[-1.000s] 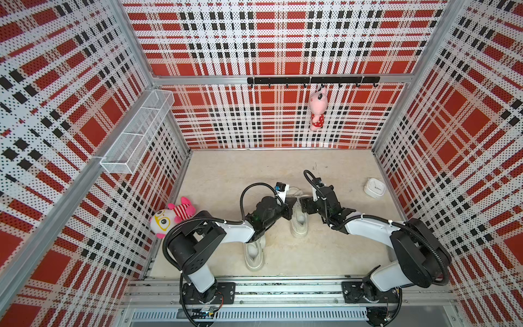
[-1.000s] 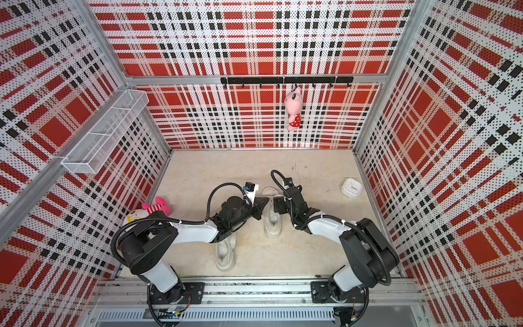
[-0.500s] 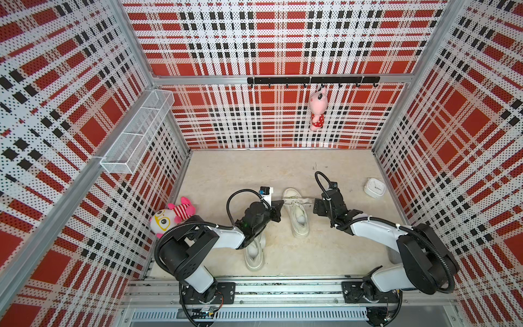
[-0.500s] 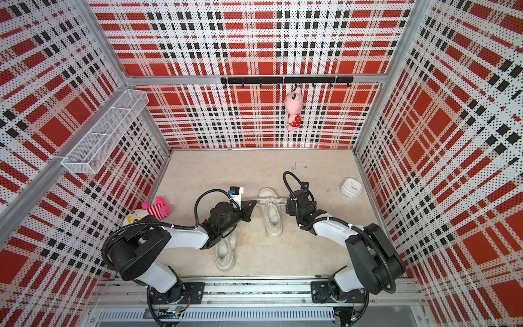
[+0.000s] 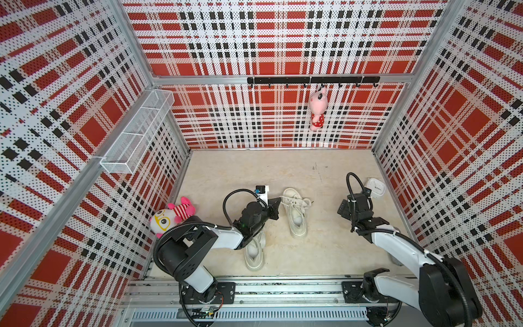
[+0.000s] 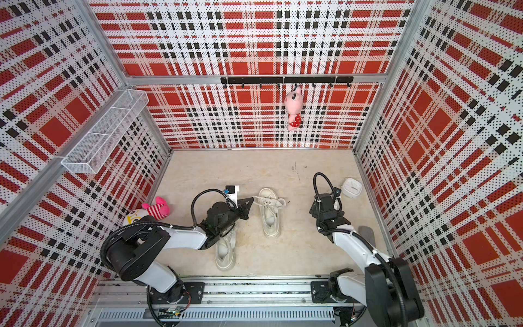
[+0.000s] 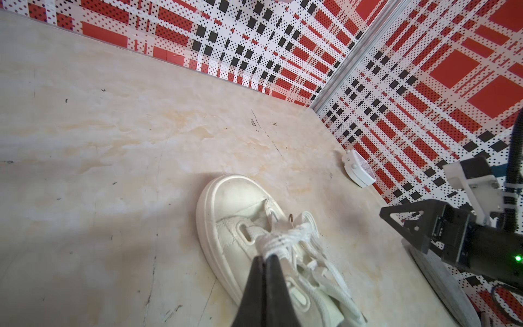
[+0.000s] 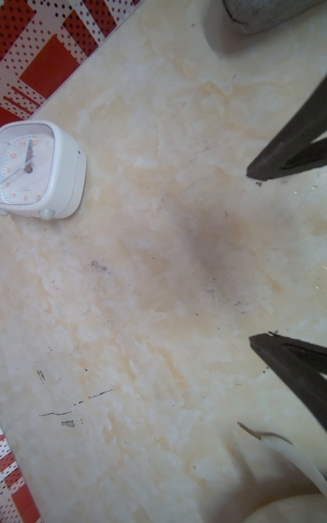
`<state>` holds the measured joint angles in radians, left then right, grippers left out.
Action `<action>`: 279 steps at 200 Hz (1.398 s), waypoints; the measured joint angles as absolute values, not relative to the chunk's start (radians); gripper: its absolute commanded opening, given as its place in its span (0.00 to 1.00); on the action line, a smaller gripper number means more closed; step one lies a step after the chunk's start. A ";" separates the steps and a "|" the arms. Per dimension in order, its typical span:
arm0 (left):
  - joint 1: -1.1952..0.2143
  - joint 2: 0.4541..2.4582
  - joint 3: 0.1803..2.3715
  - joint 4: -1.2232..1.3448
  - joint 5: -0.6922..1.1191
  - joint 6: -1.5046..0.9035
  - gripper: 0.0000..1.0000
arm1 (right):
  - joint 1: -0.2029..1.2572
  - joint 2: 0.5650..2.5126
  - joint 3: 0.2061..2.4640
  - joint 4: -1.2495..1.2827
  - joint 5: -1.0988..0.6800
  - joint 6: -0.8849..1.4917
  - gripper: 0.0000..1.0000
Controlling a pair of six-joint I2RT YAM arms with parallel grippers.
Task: Remove the insole from the shoe
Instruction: Untie the shoelace on the shoe.
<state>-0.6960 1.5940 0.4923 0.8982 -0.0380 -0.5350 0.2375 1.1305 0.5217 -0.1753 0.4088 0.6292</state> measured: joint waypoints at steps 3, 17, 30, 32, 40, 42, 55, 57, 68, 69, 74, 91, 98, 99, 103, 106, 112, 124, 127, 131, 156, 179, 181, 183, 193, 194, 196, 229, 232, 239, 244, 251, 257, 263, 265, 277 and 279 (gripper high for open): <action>-0.696 1.594 0.492 0.898 -0.038 -0.535 0.00 | 0.236 1.122 0.520 -0.173 0.401 0.624 0.95; -0.696 1.594 0.492 0.899 -0.034 -0.535 0.00 | 0.233 1.086 0.519 -0.154 0.328 0.580 0.96; -0.696 1.594 0.492 0.901 -0.032 -0.535 0.01 | 0.233 1.075 0.522 -0.121 0.222 0.539 0.96; -0.696 1.594 0.492 0.902 -0.032 -0.535 0.01 | 0.233 1.075 0.524 -0.118 0.204 0.535 0.96; -0.696 1.594 0.492 0.905 -0.031 -0.534 0.01 | 0.236 1.087 0.532 -0.102 0.136 0.515 0.96; -0.696 1.594 0.492 0.906 -0.031 -0.534 0.01 | 0.238 1.093 0.536 -0.100 0.120 0.511 0.96; -0.696 1.594 0.492 0.909 -0.030 -0.534 0.01 | 0.259 1.140 0.568 -0.099 0.048 0.488 0.96; -0.696 1.594 0.492 0.909 -0.030 -0.534 0.01 | 0.265 1.151 0.575 -0.099 0.041 0.483 0.96; -0.697 1.594 0.492 0.910 -0.030 -0.534 0.01 | 0.299 1.211 0.611 -0.098 0.002 0.467 0.92; -0.697 1.594 0.492 0.910 -0.030 -0.534 0.01 | 0.304 1.219 0.615 -0.099 -0.001 0.465 0.92; -0.697 1.594 0.492 0.910 -0.030 -0.534 0.01 | 0.317 1.245 0.629 -0.098 -0.015 0.462 0.90; -0.700 1.594 0.492 0.911 -0.030 -0.534 0.01 | 0.354 1.329 0.658 -0.094 -0.067 0.460 0.86; -0.703 1.594 0.492 0.912 -0.031 -0.534 0.01 | 0.365 1.359 0.663 -0.094 -0.081 0.461 0.85; -0.703 1.594 0.493 0.912 -0.030 -0.534 0.01 | 0.366 1.364 0.663 -0.094 -0.082 0.462 0.85; -0.704 1.594 0.493 0.912 -0.031 -0.534 0.01 | 0.370 1.377 0.664 -0.094 -0.089 0.461 0.85; -0.704 1.594 0.493 0.912 -0.031 -0.534 0.01 | 0.374 1.389 0.665 -0.097 -0.093 0.463 0.84; -0.707 1.594 0.493 0.912 -0.031 -0.534 0.01 | 0.381 1.409 0.666 -0.101 -0.100 0.464 0.84; -0.709 1.594 0.493 0.912 -0.031 -0.534 0.01 | 0.390 1.440 0.666 -0.107 -0.110 0.466 0.83; -0.709 1.594 0.493 0.912 -0.031 -0.534 0.01 | 0.393 1.447 0.666 -0.107 -0.113 0.469 0.83; -0.710 1.594 0.493 0.912 -0.031 -0.534 0.01 | 0.394 1.454 0.666 -0.107 -0.116 0.470 0.83; -0.712 1.594 0.494 0.912 -0.031 -0.533 0.01 | 0.405 1.497 0.673 -0.102 -0.128 0.480 0.83; -0.713 1.594 0.494 0.912 -0.031 -0.533 0.01 | 0.419 1.541 0.707 -0.093 -0.130 0.485 0.83; -0.713 1.594 0.494 0.913 -0.031 -0.533 0.01 | 0.421 1.545 0.711 -0.090 -0.130 0.486 0.83; -0.713 1.594 0.494 0.913 -0.031 -0.533 0.01 | 0.422 1.548 0.714 -0.088 -0.131 0.487 0.83; -0.713 1.594 0.494 0.913 -0.031 -0.533 0.01 | 0.429 1.564 0.731 -0.079 -0.130 0.488 0.83; -0.713 1.594 0.494 0.912 -0.031 -0.533 0.01 | 0.429 1.565 0.732 -0.078 -0.130 0.488 0.83; -0.713 1.594 0.494 0.912 -0.031 -0.533 0.01 | 0.431 1.570 0.736 -0.077 -0.130 0.488 0.82; -0.713 1.594 0.494 0.912 -0.032 -0.531 0.01 | 0.460 1.646 0.802 -0.086 -0.084 0.492 0.80; -0.713 1.594 0.494 0.912 -0.032 -0.531 0.01 | 0.463 1.651 0.807 -0.093 -0.079 0.492 0.79; -0.713 1.591 0.494 0.911 -0.033 -0.531 0.01 | 0.466 1.662 0.820 -0.109 -0.058 0.493 0.78; -0.713 1.588 0.494 0.910 -0.034 -0.531 0.01 | 0.467 1.670 0.828 -0.120 -0.041 0.493 0.78; -0.713 1.581 0.494 0.907 -0.035 -0.531 0.01 | 0.470 1.679 0.840 -0.134 -0.017 0.495 0.77; -0.713 1.573 0.494 0.905 -0.035 -0.530 0.01 | 0.471 1.684 0.852 -0.152 0.011 0.494 0.77; -0.712 1.565 0.494 0.903 -0.036 -0.530 0.01 | 0.471 1.688 0.861 -0.173 0.044 0.493 0.76; -0.712 1.562 0.493 0.902 -0.036 -0.530 0.01 | 0.471 1.689 0.864 -0.180 0.056 0.494 0.76; -0.712 1.547 0.492 0.898 -0.040 -0.530 0.01 | 0.473 1.691 0.875 -0.225 0.129 0.490 0.75; -0.712 1.544 0.491 0.896 -0.041 -0.530 0.01 | 0.473 1.691 0.877 -0.233 0.141 0.490 0.75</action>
<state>-0.7116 1.5444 0.4911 0.8963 -0.0410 -0.5304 0.4728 1.6905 0.8768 -0.2325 0.1406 0.4896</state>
